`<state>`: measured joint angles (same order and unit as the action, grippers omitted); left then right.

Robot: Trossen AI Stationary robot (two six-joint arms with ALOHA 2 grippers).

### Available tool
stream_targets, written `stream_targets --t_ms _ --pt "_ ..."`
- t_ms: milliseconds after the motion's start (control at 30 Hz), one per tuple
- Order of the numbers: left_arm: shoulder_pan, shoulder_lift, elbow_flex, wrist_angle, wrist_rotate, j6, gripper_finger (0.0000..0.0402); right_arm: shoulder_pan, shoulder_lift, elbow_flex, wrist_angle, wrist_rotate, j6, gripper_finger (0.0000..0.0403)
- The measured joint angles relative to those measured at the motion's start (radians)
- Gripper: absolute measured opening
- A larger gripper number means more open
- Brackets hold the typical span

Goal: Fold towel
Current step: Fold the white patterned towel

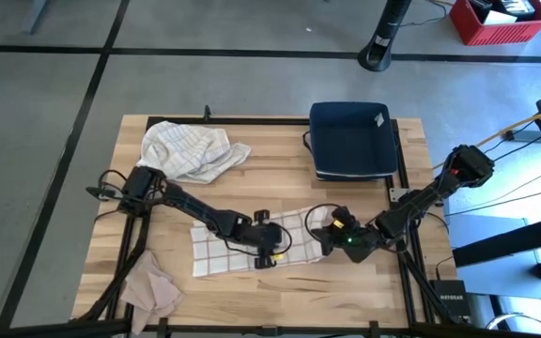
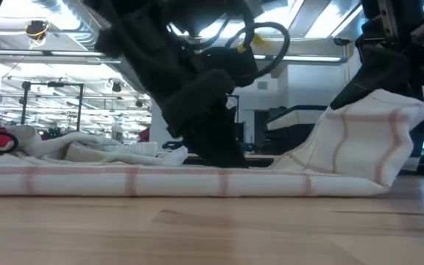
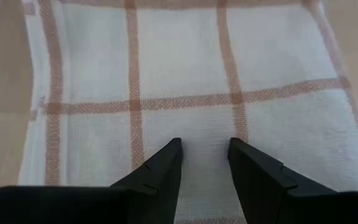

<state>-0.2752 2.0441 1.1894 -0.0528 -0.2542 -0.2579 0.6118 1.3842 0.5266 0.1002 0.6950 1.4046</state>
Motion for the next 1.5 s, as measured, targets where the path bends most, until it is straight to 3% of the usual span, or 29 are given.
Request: stream_targets --t_ms 533,733,900,1067,1233,1500 --pt "0.010 0.015 -0.054 0.175 -0.015 0.029 0.0127 -0.158 0.132 0.020 0.483 -0.137 -0.247 0.0014" --pt "0.010 0.004 -0.055 0.167 -0.011 0.033 0.0127 -0.177 0.143 0.101 0.498 -0.164 -0.387 0.0017" --pt "-0.002 -0.108 -0.045 0.031 -0.008 0.039 0.0127 -0.174 0.142 0.135 0.462 -0.165 -0.434 0.0018" --pt "-0.045 -0.251 -0.044 -0.184 -0.013 -0.044 0.0127 -0.174 0.143 0.137 0.445 -0.165 -0.434 0.0018" --pt "-0.116 -0.293 -0.112 -0.335 -0.052 -0.196 0.0127 -0.174 0.143 0.137 0.434 -0.165 -0.434 0.0018" --pt "-0.210 -0.287 -0.304 -0.214 -0.077 -0.445 0.0127 -0.178 0.176 0.147 0.431 -0.158 -0.391 0.0019"
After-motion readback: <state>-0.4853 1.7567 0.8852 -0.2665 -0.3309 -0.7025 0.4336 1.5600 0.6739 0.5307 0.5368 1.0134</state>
